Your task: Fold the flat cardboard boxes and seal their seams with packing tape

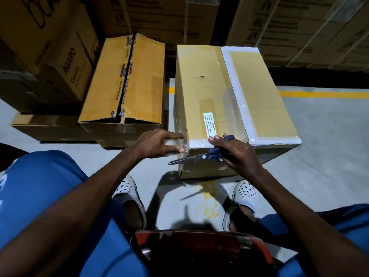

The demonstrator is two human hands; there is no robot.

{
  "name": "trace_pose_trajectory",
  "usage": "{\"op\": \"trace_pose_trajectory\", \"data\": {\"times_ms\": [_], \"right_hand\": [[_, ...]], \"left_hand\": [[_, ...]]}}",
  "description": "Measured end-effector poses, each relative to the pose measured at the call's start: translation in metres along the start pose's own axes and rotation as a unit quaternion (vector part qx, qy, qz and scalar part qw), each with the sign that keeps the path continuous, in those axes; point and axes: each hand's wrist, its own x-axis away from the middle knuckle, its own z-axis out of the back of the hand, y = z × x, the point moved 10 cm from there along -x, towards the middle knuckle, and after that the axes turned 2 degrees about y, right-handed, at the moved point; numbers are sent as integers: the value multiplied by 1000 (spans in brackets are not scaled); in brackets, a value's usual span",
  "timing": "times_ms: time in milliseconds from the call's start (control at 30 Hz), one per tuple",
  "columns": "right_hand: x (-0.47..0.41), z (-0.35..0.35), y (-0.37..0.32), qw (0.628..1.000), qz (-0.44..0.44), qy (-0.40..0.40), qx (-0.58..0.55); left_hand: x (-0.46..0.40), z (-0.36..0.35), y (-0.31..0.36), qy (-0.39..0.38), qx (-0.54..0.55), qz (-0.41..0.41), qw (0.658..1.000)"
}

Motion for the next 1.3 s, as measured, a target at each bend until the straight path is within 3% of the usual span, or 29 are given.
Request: {"op": "trace_pose_trajectory", "data": {"times_ms": [233,433,500,633,700,833,967,1133,1300], "right_hand": [[-1,0,-1,997,-71,-12,-27],[1,11,-7,941,-312,31,-128],[16,6,-28,881,-405,14,-245],[59,-29,-98,656,-575,-91,-480],[74,-39,-120,592,-606,-153,-508],[79,-35,-135,611,-582,-232,-484],[79,-23,-138,571,-596,-224,-519],[79,-20,-136,612,-589,-233,-474],[67,-38,-144,571,-605,-247,-497]], "left_hand": [[1,7,-7,-25,107,-3,994],[1,5,-4,-61,172,-39,982],[0,5,-7,-70,178,-36,981],[3,7,-6,-65,186,-35,980],[3,6,-7,-66,191,-34,979],[1,6,-10,-63,180,-19,981],[-2,5,-13,-65,189,-10,980],[-2,2,-15,-68,200,-1,977],[-1,1,-17,-73,197,9,978]]}}
